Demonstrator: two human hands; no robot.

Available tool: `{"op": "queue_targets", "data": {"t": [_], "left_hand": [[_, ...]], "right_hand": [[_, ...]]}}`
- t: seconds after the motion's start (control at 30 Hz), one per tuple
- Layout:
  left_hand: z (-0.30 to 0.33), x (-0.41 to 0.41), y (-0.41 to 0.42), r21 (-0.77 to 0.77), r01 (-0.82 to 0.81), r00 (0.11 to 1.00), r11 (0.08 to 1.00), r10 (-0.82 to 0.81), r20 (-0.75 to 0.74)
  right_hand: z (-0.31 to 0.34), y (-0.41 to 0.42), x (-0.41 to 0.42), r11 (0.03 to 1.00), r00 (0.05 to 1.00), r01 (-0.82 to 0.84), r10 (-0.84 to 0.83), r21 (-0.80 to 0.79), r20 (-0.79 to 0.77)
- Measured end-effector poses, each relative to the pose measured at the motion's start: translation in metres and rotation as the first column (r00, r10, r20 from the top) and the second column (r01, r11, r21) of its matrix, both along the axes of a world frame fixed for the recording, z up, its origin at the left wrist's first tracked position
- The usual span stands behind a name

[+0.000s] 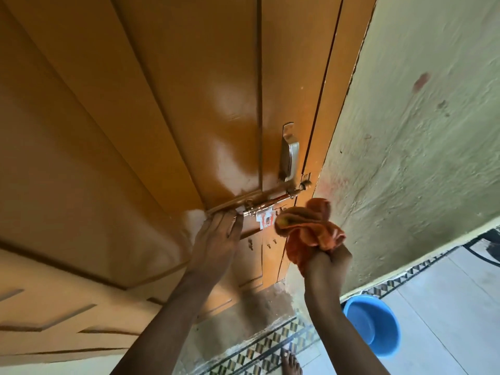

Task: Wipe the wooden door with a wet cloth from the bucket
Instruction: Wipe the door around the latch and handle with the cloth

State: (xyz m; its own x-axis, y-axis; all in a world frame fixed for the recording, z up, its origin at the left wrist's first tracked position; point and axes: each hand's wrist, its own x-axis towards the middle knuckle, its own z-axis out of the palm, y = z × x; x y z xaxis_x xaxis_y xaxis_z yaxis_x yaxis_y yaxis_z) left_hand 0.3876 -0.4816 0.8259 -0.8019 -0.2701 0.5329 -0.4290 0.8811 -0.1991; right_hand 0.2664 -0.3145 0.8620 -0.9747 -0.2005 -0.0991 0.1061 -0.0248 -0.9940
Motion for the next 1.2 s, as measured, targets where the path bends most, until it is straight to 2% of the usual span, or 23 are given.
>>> {"op": "queue_targets", "data": {"t": [0.1,0.27,0.33,0.37,0.43,0.53,0.6,0.63,0.67,0.7,0.77,0.83,0.9,0.97,1.03,1.07,1.1,1.2], "left_hand": [[-0.003,-0.003,-0.001,-0.036,-0.024,0.999,0.999,0.023,-0.039],[-0.004,-0.011,-0.001,-0.035,-0.01,0.992,0.999,0.006,-0.129],[-0.005,-0.012,0.0,-0.03,-0.032,0.99,0.999,0.027,-0.14],[-0.006,-0.012,0.001,-0.028,-0.045,0.99,0.999,0.04,-0.137],[-0.005,-0.012,0.002,-0.018,-0.068,0.99,0.998,0.065,-0.129],[0.0,-0.014,0.004,0.009,-0.051,0.989,0.999,0.052,-0.138],[0.002,-0.016,0.004,0.004,-0.047,0.987,0.999,0.047,-0.153],[0.001,-0.017,0.003,-0.008,-0.049,0.988,0.999,0.047,-0.15],[-0.002,-0.017,0.002,-0.027,-0.054,0.989,0.998,0.05,-0.142],[-0.005,-0.016,0.002,-0.047,-0.06,0.989,0.997,0.054,-0.136],[-0.009,-0.014,0.001,-0.075,-0.064,0.989,0.995,0.053,-0.14],[-0.009,-0.014,0.004,-0.072,-0.055,0.988,0.996,0.044,-0.146],[-0.006,-0.016,0.008,-0.053,-0.061,0.986,0.997,0.052,-0.156],[-0.004,-0.018,0.011,-0.045,-0.063,0.982,0.997,0.054,-0.18],[-0.007,-0.017,0.011,-0.055,-0.071,0.982,0.996,0.061,-0.177],[-0.009,-0.016,0.01,-0.061,-0.077,0.984,0.995,0.066,-0.164],[-0.011,-0.014,0.009,-0.059,-0.082,0.986,0.995,0.072,-0.149],[-0.014,-0.013,0.009,-0.055,-0.088,0.985,0.995,0.079,-0.151]], "right_hand": [[0.006,0.002,-0.011,0.989,0.999,0.054,-0.052,-0.14,0.015],[0.0,-0.028,-0.019,0.983,0.997,0.029,-0.042,-0.183,-0.063],[-0.013,-0.049,-0.018,0.988,0.987,-0.002,-0.023,-0.155,-0.161],[-0.02,-0.06,-0.016,0.993,0.966,-0.045,0.015,-0.111,-0.257],[-0.039,-0.077,-0.009,0.987,0.868,-0.143,0.163,0.079,-0.469],[-0.06,-0.082,-0.005,0.924,0.624,-0.175,0.371,0.339,-0.688],[-0.071,-0.071,-0.021,0.875,0.414,-0.157,0.479,0.457,-0.774],[-0.077,-0.063,-0.035,0.856,0.335,-0.121,0.511,0.502,-0.791],[-0.08,-0.054,-0.049,0.846,0.304,-0.088,0.526,0.527,-0.794],[-0.081,-0.048,-0.06,0.847,0.33,-0.057,0.515,0.528,-0.791],[-0.08,-0.047,-0.064,0.865,0.462,-0.016,0.452,0.502,-0.763],[-0.08,-0.06,-0.042,0.88,0.547,-0.041,0.415,0.473,-0.726],[-0.084,-0.071,-0.016,0.873,0.52,-0.096,0.454,0.479,-0.723],[-0.088,-0.068,-0.017,0.841,0.412,-0.142,0.529,0.521,-0.742],[-0.084,-0.058,-0.042,0.822,0.292,-0.105,0.564,0.56,-0.773],[-0.082,-0.053,-0.054,0.814,0.266,-0.054,0.57,0.578,-0.778],[-0.08,-0.049,-0.063,0.809,0.283,-0.004,0.565,0.588,-0.775],[-0.078,-0.059,-0.047,0.844,0.489,0.012,0.462,0.536,-0.74]]}}
